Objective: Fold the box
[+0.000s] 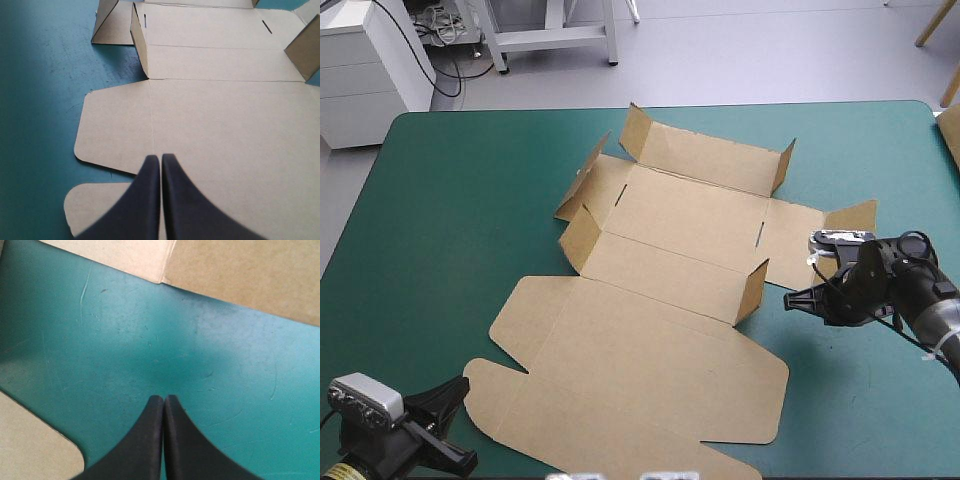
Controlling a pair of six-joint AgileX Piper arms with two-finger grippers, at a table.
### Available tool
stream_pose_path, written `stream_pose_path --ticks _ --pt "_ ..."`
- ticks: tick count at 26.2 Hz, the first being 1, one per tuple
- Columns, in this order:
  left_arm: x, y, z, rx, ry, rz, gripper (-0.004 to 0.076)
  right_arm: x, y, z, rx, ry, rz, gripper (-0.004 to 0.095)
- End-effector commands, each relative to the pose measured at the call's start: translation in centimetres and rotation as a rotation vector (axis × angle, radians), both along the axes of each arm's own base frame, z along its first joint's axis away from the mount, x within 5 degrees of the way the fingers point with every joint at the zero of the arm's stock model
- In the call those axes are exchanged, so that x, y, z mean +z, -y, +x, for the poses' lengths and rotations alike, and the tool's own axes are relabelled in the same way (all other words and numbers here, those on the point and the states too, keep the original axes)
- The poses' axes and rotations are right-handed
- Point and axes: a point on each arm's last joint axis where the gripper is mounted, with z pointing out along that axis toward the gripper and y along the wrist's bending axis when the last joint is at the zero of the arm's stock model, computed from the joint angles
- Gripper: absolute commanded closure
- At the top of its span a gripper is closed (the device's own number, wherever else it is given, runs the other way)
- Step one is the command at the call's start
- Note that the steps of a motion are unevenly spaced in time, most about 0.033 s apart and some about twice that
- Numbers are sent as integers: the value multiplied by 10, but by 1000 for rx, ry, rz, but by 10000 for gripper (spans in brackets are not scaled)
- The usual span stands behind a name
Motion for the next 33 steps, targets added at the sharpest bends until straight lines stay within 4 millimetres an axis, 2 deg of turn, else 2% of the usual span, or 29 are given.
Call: stream_pose_path --ticks 1,16,19,23,24,28,29,31,33 --pt "15 0 1 0 69 -32 731 14 2 3 -3 72 6 929" --pt "15 0 1 0 69 -32 731 14 2 2 -1 60 4 929" --pt "15 0 1 0 69 -32 731 20 3 1 1 31 0 929" --pt "15 0 1 0 69 -32 731 43 2 2 1 27 -1 929" --pt "15 0 1 0 69 -32 731 57 2 3 1 33 0 929" --pt "15 0 1 0 69 -32 731 92 -1 4 -5 157 59 929" --pt "15 0 1 0 69 -32 731 108 -4 0 -8 209 102 929" --pt "15 0 1 0 69 -32 731 124 -10 -8 -9 257 188 928" --pt "15 0 1 0 69 -32 731 130 -13 -14 -5 274 243 928"
